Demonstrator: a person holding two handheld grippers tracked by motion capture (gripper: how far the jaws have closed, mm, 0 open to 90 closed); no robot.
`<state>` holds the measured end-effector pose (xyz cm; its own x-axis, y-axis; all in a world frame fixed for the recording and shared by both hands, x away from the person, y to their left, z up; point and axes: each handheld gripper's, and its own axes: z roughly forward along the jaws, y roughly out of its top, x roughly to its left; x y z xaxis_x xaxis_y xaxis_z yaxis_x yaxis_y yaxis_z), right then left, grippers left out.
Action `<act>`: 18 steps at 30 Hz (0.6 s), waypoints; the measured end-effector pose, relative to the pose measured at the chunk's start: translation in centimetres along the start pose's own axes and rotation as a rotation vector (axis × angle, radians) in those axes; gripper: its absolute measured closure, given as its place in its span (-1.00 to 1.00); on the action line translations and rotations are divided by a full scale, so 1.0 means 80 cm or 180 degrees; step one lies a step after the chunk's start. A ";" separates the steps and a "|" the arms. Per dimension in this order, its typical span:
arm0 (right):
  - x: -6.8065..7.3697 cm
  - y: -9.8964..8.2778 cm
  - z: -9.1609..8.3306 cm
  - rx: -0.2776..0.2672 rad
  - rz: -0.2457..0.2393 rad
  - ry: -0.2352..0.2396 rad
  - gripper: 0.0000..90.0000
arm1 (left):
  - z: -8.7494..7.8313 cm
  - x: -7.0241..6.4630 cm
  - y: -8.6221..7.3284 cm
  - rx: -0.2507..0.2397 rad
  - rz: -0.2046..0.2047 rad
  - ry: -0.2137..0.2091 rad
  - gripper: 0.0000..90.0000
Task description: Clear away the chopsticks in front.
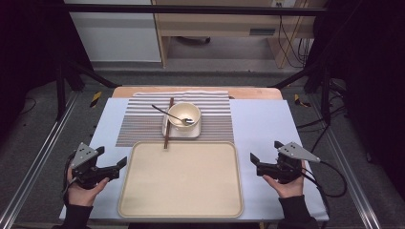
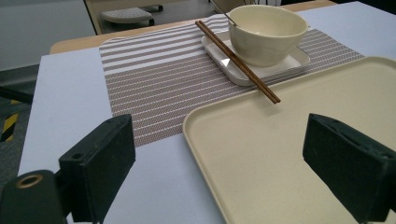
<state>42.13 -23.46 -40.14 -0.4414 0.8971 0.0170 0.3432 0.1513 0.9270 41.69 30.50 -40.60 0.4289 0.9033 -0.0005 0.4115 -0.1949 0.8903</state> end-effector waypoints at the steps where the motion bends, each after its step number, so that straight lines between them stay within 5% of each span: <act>1: 0.000 0.000 0.000 0.0002 -0.0007 0.0000 -0.91 | 0.000 0.000 0.000 0.0000 0.0000 0.0000 -0.80; 18: 0.004 -0.001 0.001 -0.0006 0.0006 0.0008 -0.91 | 0.018 -0.010 0.027 -0.0015 0.0074 -0.0056 -0.77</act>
<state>42.05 -23.14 -40.25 -0.4427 0.8965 0.0197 0.3424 0.1487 0.9277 43.42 28.80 -39.31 0.4525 0.8917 0.0123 0.3974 -0.2139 0.8924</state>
